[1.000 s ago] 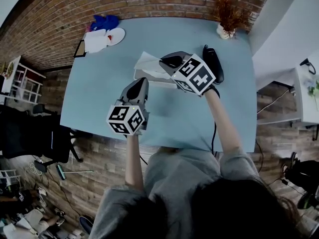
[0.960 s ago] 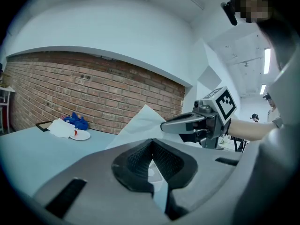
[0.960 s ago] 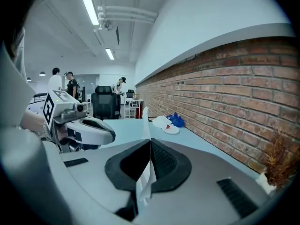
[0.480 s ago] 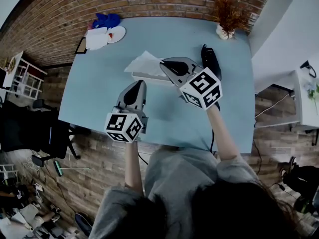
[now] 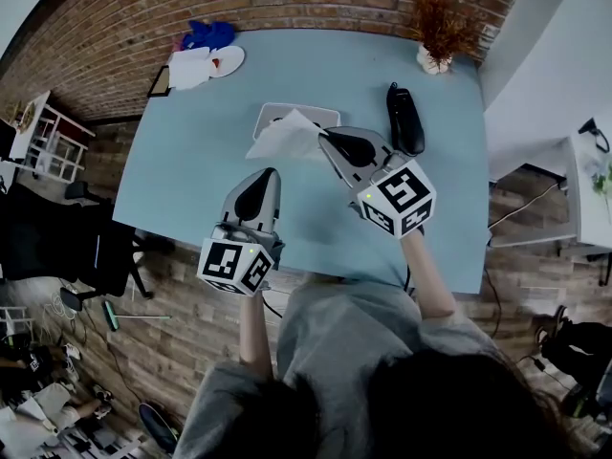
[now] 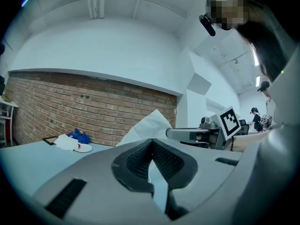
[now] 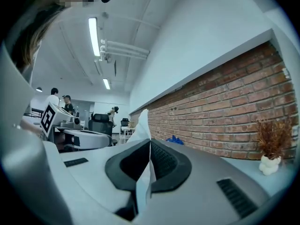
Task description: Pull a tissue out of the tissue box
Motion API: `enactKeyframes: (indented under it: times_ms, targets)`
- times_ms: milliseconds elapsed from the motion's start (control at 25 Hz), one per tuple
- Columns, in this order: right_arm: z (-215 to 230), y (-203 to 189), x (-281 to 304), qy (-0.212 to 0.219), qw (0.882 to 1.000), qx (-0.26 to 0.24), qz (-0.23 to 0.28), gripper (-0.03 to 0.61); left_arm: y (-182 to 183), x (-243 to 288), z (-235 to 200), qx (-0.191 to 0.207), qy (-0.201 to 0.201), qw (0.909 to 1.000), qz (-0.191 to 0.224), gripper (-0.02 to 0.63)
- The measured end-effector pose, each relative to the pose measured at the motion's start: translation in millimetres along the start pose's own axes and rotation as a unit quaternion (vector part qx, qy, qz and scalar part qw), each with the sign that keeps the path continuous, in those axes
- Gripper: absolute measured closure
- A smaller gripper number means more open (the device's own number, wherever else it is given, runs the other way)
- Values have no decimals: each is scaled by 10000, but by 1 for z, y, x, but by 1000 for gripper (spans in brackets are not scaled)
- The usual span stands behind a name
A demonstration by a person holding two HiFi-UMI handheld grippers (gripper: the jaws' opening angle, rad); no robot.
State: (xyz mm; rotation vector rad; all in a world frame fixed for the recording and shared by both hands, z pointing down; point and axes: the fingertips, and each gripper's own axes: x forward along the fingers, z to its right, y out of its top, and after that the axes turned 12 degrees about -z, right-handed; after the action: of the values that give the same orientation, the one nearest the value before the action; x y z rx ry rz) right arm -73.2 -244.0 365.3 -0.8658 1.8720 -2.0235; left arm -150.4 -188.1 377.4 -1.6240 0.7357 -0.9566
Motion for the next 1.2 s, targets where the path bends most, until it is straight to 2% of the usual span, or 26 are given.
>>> enactKeyframes:
  times_ms: [400,1200]
  targets:
    - [2,-15,-16,-145,9999,73,43,578,-5,-4,13,108,2,9999,13,611]
    - [7,-32,-29,9,9997,231,92,578,-5,9,29,175,-45,9998,-74,611]
